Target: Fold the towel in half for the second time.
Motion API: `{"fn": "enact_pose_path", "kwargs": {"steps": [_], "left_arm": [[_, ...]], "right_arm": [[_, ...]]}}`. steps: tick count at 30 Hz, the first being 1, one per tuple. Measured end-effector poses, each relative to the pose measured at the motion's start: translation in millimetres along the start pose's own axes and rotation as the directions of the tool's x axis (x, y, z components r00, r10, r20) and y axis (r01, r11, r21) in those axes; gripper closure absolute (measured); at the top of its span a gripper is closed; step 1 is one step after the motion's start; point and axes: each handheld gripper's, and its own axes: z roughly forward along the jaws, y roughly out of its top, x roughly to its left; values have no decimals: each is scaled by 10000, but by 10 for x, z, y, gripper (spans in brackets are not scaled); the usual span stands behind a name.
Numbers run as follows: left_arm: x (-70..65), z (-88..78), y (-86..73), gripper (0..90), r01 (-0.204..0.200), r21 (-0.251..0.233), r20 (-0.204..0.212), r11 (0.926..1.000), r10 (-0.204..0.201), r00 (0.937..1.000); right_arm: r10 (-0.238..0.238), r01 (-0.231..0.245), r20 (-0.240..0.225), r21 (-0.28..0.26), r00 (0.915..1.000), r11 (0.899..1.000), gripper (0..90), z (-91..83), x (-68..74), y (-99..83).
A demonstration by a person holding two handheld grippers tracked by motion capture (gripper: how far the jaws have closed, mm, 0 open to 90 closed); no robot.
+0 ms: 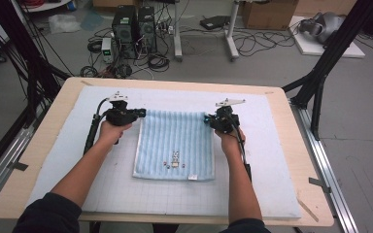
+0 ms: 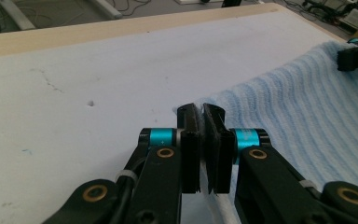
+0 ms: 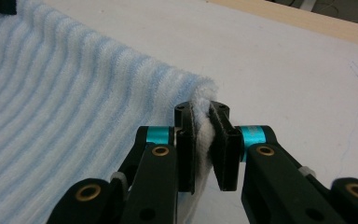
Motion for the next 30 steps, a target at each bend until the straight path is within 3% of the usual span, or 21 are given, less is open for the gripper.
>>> {"fn": "enact_pose_path", "kwargs": {"steps": [12, 14, 17, 24, 30], "left_arm": [[-225, -307, -131, 849, -421, -742, 637, 9964, 469, 9969], [-260, -363, -175, 849, -432, -905, 709, 9950, 497, 9962], [-324, -447, -253, 849, -512, -1052, 824, 9931, 600, 9948], [-477, -643, -420, 848, -729, -1269, 968, 9892, 855, 9916], [-628, -808, -596, 848, -931, -1300, 1057, 9871, 1072, 9886]], "right_arm": [[-476, 457, -350, -540, 9983, 9975, 816, -318, 164, -161], [-643, 605, -463, -785, 9969, 9951, 816, -392, 214, -216], [-680, 637, -606, -705, 9958, 9955, 816, -480, 289, -273], [-1177, 1123, -483, -1023, 9919, 9884, 816, -673, 487, -419], [-1080, 1015, -530, -1140, 9927, 9883, 816, -800, 640, -624]]}}
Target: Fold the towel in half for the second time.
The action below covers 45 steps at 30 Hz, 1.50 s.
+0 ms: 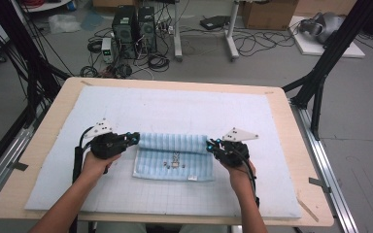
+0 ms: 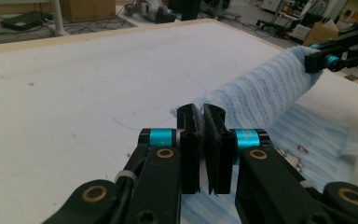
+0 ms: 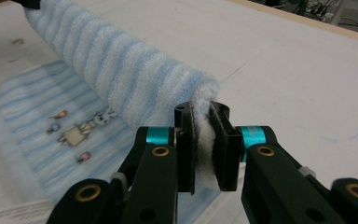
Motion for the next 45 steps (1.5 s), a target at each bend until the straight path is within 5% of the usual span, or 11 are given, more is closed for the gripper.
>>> {"fn": "enact_pose_path", "kwargs": {"steps": [8, 17, 20, 23, 26, 31, 33, 36, 40, 42, 45], "left_arm": [[-236, -142, -201, 845, -634, 333, 330, 9974, 623, 9975], [-365, -204, -353, 845, -587, 716, 581, 9957, 546, 9968], [-358, -224, -385, 700, -307, 915, 583, 9953, 254, 9980], [-296, -286, -329, 557, 295, 460, 553, 9985, -321, 9980], [-243, -366, -243, 549, 554, -269, 424, 9981, -542, 9976], [-180, -407, -168, 558, 767, -855, 390, 9934, -736, 9965], [-194, -363, -184, 561, 660, -529, 376, 9964, -641, 9972], [-237, -218, -237, 557, 371, 585, 66, 9976, -375, 9993], [-229, -19, -309, 515, 457, 1765, -802, 9832, -319, 9963], [-206, 42, -326, 473, 712, 2062, -1175, 9759, -476, 9919], [-161, 109, -321, 427, 1118, 2258, -1425, 9677, -807, 9865]], "right_arm": [[-120, 120, -15, -104, 9999, 9999, 816, -194, 241, -260], [-309, 310, -20, 222, 9995, 9993, 808, -289, 352, -410], [-412, 408, 76, 440, 9991, 9982, 710, -307, 371, -452], [257, -255, 127, -144, 9996, 9996, 626, -419, 325, -458], [947, -927, 126, -1123, 9954, 9893, 620, -580, 272, -430], [1117, -1103, 30, -1342, 9937, 9848, 616, -564, 240, -411], [995, -1011, -230, -826, 9948, 9914, 610, -460, 281, -413], [464, -459, -418, 137, 9980, 9989, 608, -270, 371, -416], [-489, 515, -226, 1358, 9985, 9894, 599, -78, 490, -464], [-896, 901, -96, 1352, 9959, 9867, 599, -51, 552, -513], [-717, 746, -287, 1176, 9970, 9902, 568, -109, 523, -504]]}}
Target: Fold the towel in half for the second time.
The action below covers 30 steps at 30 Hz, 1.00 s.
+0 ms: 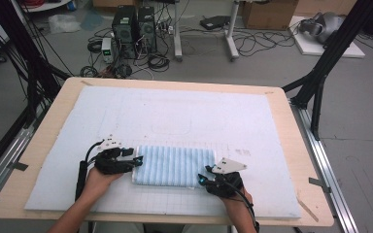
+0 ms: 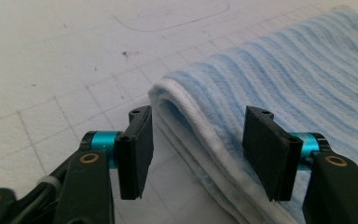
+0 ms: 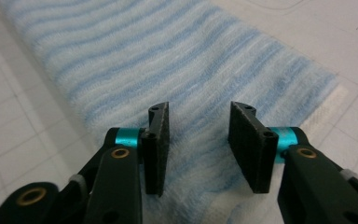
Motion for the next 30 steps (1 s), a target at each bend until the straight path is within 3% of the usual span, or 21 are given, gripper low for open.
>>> {"fn": "enact_pose_path", "kwargs": {"steps": [2, 5, 8, 10, 12, 13, 14, 16, 19, 22, 24, 25, 27, 30], "left_arm": [[14, 19, 24, 439, 129, -60, -130, 9999, -130, 9998], [16, 35, 46, 593, 37, -100, -5, 9999, -37, 10000], [-6, 72, 58, 805, -247, -152, 10, 9996, 247, 9997], [1, 75, 76, 855, -299, -377, -99, 9988, 295, 9995], [30, 76, 87, 861, -100, -654, -206, 9978, 87, 9997], [52, 83, 89, 862, -22, -739, -217, 9973, 6, 9998], [70, 98, 91, 862, 23, -769, -262, 9970, -43, 9996], [108, 127, 121, 863, 215, -803, -310, 9965, -240, 9992], [131, 149, 176, 861, 242, -867, -335, 9959, -272, 9991], [129, 204, 170, 841, 9, -464, -610, 9989, -37, 9981], [153, 183, 176, 698, 210, -523, -856, 9984, -255, 9960], [157, 159, 180, 663, 162, -617, -889, 9980, -217, 9958], [143, 74, 193, 608, -169, -886, -684, 9959, 109, 9976], [108, -52, 195, 610, -688, -1449, -27, 9871, 691, 9976]], "right_arm": [[397, -399, -69, -466, 9992, 9981, 555, -49, -46, 21], [1034, -992, 411, -942, 9938, 9906, 544, -90, -173, 69], [1524, -1458, 758, -867, 9854, 9855, 521, -28, -294, 82], [1835, -1799, 945, -457, 9785, 9826, 527, 73, -364, 79], [2015, -2006, 842, -190, 9759, 9795, 647, 164, -409, 78], [2027, -2017, 806, -212, 9759, 9792, 760, 180, -416, 86], [1968, -1951, 742, -294, 9776, 9803, 817, 181, -415, 102], [1798, -1778, 746, -326, 9809, 9835, 841, 188, -420, 145], [1676, -1632, 1030, -497, 9805, 9853, 841, 196, -432, 179], [1403, -1395, 1359, -153, 9807, 9901, 810, 244, -444, 178], [1531, -1535, 1747, -114, 9726, 9881, 662, 253, -447, 166], [1635, -1612, 1715, -276, 9715, 9865, 654, 224, -452, 167], [1606, -1514, 1649, -671, 9732, 9862, 623, 121, -434, 182], [1311, -1190, 1152, -1061, 9847, 9872, 609, -6, -367, 198]]}}
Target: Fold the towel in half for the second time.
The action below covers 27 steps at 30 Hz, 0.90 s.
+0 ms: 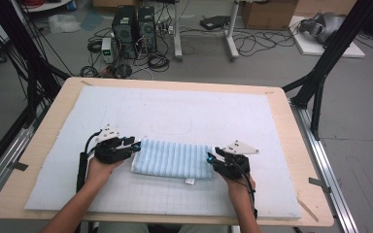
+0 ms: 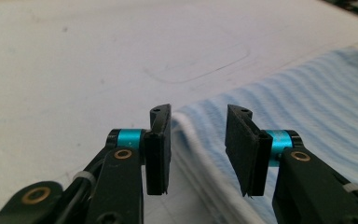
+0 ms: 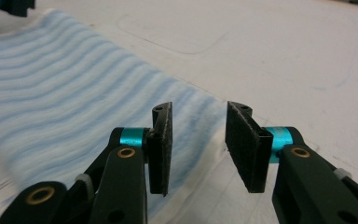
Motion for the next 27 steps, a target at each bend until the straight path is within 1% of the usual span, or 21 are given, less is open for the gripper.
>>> {"fn": "enact_pose_path", "kwargs": {"steps": [1, 3, 4, 5, 6, 7, 9, 10, 11, 12, 14, 16, 17, 18, 19, 20, 21, 22, 23, 25, 27], "left_arm": [[-5, -29, 2, 612, 3, -154, 371, 9999, 3, 9993], [-23, -68, -9, 620, 19, -321, 816, 9995, 7, 9967], [-44, -78, -30, 625, -15, -337, 1180, 9994, 55, 9930], [-55, -75, -43, 625, -82, -302, 1253, 9995, 119, 9920], [-71, -68, -64, 625, -131, -219, 1415, 9997, 161, 9898], [-97, -49, -92, 625, -263, -36, 1445, 9996, 265, 9891], [-128, -16, -125, 625, -524, 397, 1329, 9978, 467, 9900], [-145, 2, -140, 625, -651, 736, 1153, 9952, 564, 9917], [-159, 21, -154, 626, -864, 1053, 998, 9907, 759, 9921], [-174, 38, -169, 629, -1052, 1295, 869, 9860, 944, 9917], [-197, 54, -181, 635, -1330, 1561, 629, 9788, 1245, 9902], [-214, 53, -182, 644, -1629, 1631, 469, 9731, 1573, 9864], [-203, 42, -183, 643, -1555, 1623, 339, 9744, 1520, 9878], [-192, 33, -180, 633, -1461, 1601, 277, 9762, 1435, 9893], [-169, 16, -173, 615, -1262, 1479, 203, 9809, 1245, 9920], [-130, -15, -162, 590, -886, 1131, 142, 9896, 875, 9961], [-103, -42, -151, 560, -716, 923, 127, 9931, 708, 9974], [-68, -78, -136, 542, -551, 580, 169, 9968, 543, 9984], [-37, -116, -123, 526, -403, 250, 198, 9989, 398, 9990], [17, -191, -103, 473, -125, -324, 230, 9994, 132, 9996], [70, -262, -87, 424, -131, -795, 188, 9968, 146, 9997]], "right_arm": [[-140, 137, -272, -84, 9995, 9999, 608, -23, 21, -8], [-352, 356, -687, 43, 9970, 9994, 601, -38, 90, -38], [-469, 481, -892, 110, 9949, 9988, 597, -33, 112, -49], [-711, 744, -1143, 254, 9909, 9969, 573, -21, 159, -73], [-723, 771, -1255, 342, 9895, 9964, 565, -11, 188, -87], [-856, 928, -1410, 453, 9863, 9947, 550, 3, 214, -105], [-1113, 1229, -1505, 699, 9823, 9900, 531, 38, 262, -139], [-1170, 1310, -1567, 824, 9807, 9880, 524, 60, 270, -155], [-1267, 1414, -1539, 885, 9799, 9860, 517, 74, 272, -169], [-1249, 1403, -1558, 920, 9799, 9858, 509, 81, 272, -178], [-1203, 1361, -1569, 941, 9803, 9862, 483, 82, 248, -190], [-1065, 1216, -1528, 931, 9825, 9882, 458, 64, 208, -195], [-967, 1111, -1494, 913, 9840, 9896, 439, 44, 190, -195], [-820, 936, -1432, 759, 9863, 9927, 414, 18, 157, -188], [-721, 810, -1343, 625, 9883, 9948, 402, -1, 135, -180], [-606, 666, -1224, 457, 9906, 9967, 393, -33, 106, -167], [-502, 530, -1019, 251, 9935, 9983, 380, -72, 68, -146], [-428, 442, -918, 134, 9949, 9989, 359, -93, 42, -134], [-312, 312, -731, -5, 9968, 9995, 338, -122, 7, -117], [-217, 210, -343, -222, 9992, 9995, 299, -179, -64, -87], [-180, 181, 35, -321, 9998, 9993, 257, -229, -126, -69]]}}
